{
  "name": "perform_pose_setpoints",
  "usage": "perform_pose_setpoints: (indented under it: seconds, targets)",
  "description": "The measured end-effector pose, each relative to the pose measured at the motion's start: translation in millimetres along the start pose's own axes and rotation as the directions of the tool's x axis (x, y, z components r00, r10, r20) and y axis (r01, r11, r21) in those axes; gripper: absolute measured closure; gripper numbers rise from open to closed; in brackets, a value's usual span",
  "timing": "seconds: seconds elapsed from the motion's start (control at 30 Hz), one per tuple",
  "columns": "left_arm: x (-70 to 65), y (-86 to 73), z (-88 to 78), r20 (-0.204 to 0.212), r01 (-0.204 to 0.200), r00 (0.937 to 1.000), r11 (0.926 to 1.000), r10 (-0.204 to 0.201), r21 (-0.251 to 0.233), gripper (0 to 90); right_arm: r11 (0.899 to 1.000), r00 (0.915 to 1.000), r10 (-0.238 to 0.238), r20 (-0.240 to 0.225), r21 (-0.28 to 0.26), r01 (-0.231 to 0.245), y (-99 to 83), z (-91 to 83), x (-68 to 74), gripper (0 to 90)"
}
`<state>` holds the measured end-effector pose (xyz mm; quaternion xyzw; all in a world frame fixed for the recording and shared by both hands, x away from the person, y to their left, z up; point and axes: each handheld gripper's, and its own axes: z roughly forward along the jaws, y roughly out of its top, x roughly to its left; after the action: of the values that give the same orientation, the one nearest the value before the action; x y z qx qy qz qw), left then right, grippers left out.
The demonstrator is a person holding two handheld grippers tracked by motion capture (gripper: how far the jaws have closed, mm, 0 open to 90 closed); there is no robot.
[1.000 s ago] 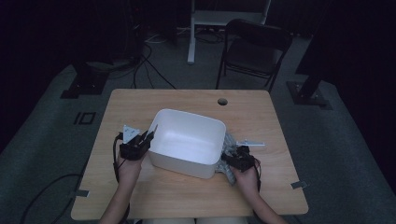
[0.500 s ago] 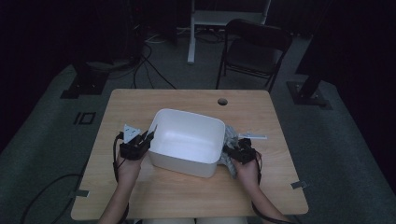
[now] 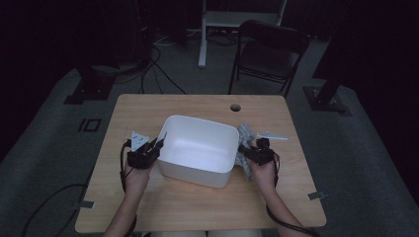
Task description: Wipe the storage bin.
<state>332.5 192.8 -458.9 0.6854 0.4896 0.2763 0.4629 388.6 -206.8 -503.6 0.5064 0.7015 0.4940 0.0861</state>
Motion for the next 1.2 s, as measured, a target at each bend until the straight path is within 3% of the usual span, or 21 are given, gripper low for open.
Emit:
perform_pose_setpoints:
  seconds: [0.3, 0.43, 0.53, 0.67, 0.83, 0.97, 1.1, 1.2]
  targets:
    - [0.2, -0.3, 0.0, 0.000, 0.005, 1.0000, 1.0000, -0.005, -0.003, 79.1, 0.996, 0.9992, 0.038, 0.015, 0.075, -0.039, -19.0, 23.3, -13.7, 77.0]
    - [-1.1, -0.7, -0.2, -0.019, 0.011, 0.9998, 0.9999, -0.011, -0.007, 79.1, 0.996, 0.9997, 0.009, 0.023, 0.086, -0.011, -16.0, 21.0, -11.9, 76.7]
    - [-1.7, -1.1, -0.4, -0.028, 0.014, 0.9995, 0.9998, -0.014, -0.012, 79.2, 0.999, 0.9999, 0.011, -0.002, 0.050, -0.011, -8.8, 11.9, -10.9, 76.5]
    - [-2.2, -1.2, -0.4, -0.033, 0.013, 0.9993, 0.9998, -0.013, -0.013, 79.3, 0.999, 0.9996, -0.020, -0.020, -0.026, 0.019, 8.0, -10.2, -2.8, 76.4]
    - [-1.9, -1.0, -0.3, -0.030, 0.014, 0.9995, 0.9998, -0.014, -0.011, 79.3, 0.988, 0.9982, -0.017, -0.058, -0.152, 0.008, 35.9, -43.4, 1.3, 76.4]
    - [-1.0, -0.4, -0.1, -0.017, 0.004, 0.9998, 1.0000, -0.004, -0.005, 79.3, 0.987, 0.9972, -0.025, -0.070, -0.157, 0.014, 42.8, -43.9, 3.8, 76.4]
    - [1.0, -0.1, 0.8, 0.011, 0.015, 0.9998, 0.9999, -0.015, -0.003, 79.3, 0.992, 0.9976, -0.061, -0.033, -0.112, 0.057, 38.6, -28.8, 10.5, 76.5]
    - [0.7, -0.3, 0.9, 0.011, 0.020, 0.9997, 0.9998, -0.020, -0.006, 79.3, 0.994, 0.9985, -0.025, -0.048, -0.106, 0.019, 33.0, -23.5, 6.0, 76.8]
